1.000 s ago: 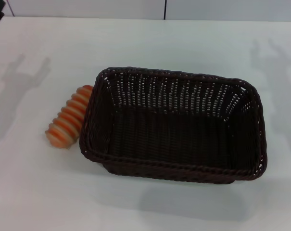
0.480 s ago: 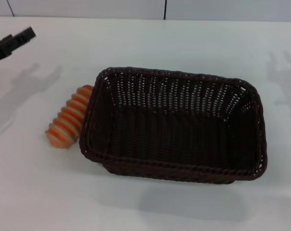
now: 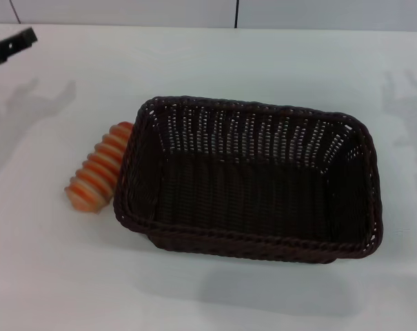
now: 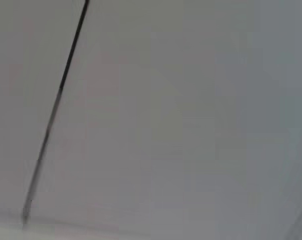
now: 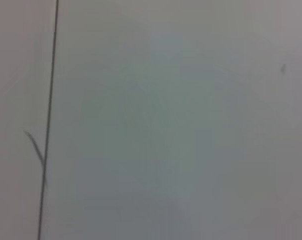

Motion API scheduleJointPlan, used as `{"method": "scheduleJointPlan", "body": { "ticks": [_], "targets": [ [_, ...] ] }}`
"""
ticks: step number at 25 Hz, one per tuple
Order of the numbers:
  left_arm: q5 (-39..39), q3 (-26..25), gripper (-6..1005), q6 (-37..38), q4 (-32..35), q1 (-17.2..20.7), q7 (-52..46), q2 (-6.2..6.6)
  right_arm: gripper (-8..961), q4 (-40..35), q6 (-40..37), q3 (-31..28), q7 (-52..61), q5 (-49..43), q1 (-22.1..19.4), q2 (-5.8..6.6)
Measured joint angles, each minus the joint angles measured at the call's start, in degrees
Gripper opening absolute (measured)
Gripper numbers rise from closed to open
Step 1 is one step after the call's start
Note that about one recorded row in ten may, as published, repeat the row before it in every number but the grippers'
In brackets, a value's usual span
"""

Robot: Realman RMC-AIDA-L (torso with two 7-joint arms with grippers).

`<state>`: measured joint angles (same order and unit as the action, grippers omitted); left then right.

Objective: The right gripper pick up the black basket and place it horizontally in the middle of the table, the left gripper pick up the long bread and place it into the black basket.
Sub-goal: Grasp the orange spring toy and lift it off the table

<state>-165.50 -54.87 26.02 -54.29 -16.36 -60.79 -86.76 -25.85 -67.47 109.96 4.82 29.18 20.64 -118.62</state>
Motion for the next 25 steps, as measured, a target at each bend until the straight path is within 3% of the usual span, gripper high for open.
{"method": "scheduleJointPlan", "body": {
  "ticks": [1,3,4,5,6,7,9,12,16,18,20,21,22,24,25],
  "targets": [
    [0.0,0.0,838,0.0,0.0,0.0,0.0,0.0,366,0.2,0.0,-0.2,0.0,0.0,0.1,0.04],
    [0.0,-7.6,835,0.8,0.9,1.3,10.3,-5.79,365,0.6,0.0,-0.4,0.0,-0.1,0.3,0.15],
    [0.0,-7.6,834,0.8,0.9,1.3,10.3,-5.79,365,0.7,0.0,-0.4,0.0,-0.1,0.3,0.22],
    [0.0,-10.9,833,1.0,0.9,2.0,14.8,-8.29,365,0.8,-0.1,-0.4,0.0,-0.1,0.3,0.44],
    [0.0,-10.9,831,1.0,0.9,2.0,14.8,-8.29,365,0.8,-0.1,-0.4,0.0,-0.1,0.3,0.44],
    [0.0,-17.3,830,0.8,-0.1,3.1,24.0,-13.41,365,0.8,-0.2,-0.4,0.0,-0.1,0.3,0.63],
    [0.0,-18.3,827,-0.1,-1.2,3.2,26.1,-14.14,365,0.8,-0.3,-0.5,0.1,-0.1,0.2,0.7],
    [0.0,-17.3,823,-8.3,-9.8,4.5,27.4,-12.83,365,0.8,-0.7,-0.5,0.1,-0.1,-0.1,0.81],
    [0.1,-17.7,818,-24.9,-22.4,6.7,31.2,-12.5,365,0.9,-0.9,-0.5,0.1,-0.1,-0.2,0.87],
    [0.2,-18.7,815,-36.2,-29.2,7.2,34.8,-13.24,366,0.9,-1.0,-0.5,0.1,-0.1,-0.3,0.96],
    [0.5,-20.5,812,-46.9,-34.1,7.3,39.3,-14.97,366,1.0,-1.0,-0.5,0.1,-0.1,-0.3,0.99],
    [0.8,-22.5,811,-53.4,-37.1,7.3,43.0,-16.74,366,1.0,-1.0,-0.5,0.1,-0.1,-0.3,0.99],
    [2.2,-26.4,809,-62.6,-40.4,7.3,50.0,-20.03,366,1.1,-1.0,-0.5,0.1,-0.1,-0.2,1.0],
    [4.3,-30.6,807,-68.8,-42.2,7.1,56.2,-23.18,366,1.4,-1.0,-0.5,-0.1,-0.1,0.1,1.01],
    [7.9,-38.3,805,-77.9,-44.0,6.3,67.4,-28.38,366,1.9,-1.0,-0.4,-0.3,-0.1,0.7,1.02]
  ]
}}
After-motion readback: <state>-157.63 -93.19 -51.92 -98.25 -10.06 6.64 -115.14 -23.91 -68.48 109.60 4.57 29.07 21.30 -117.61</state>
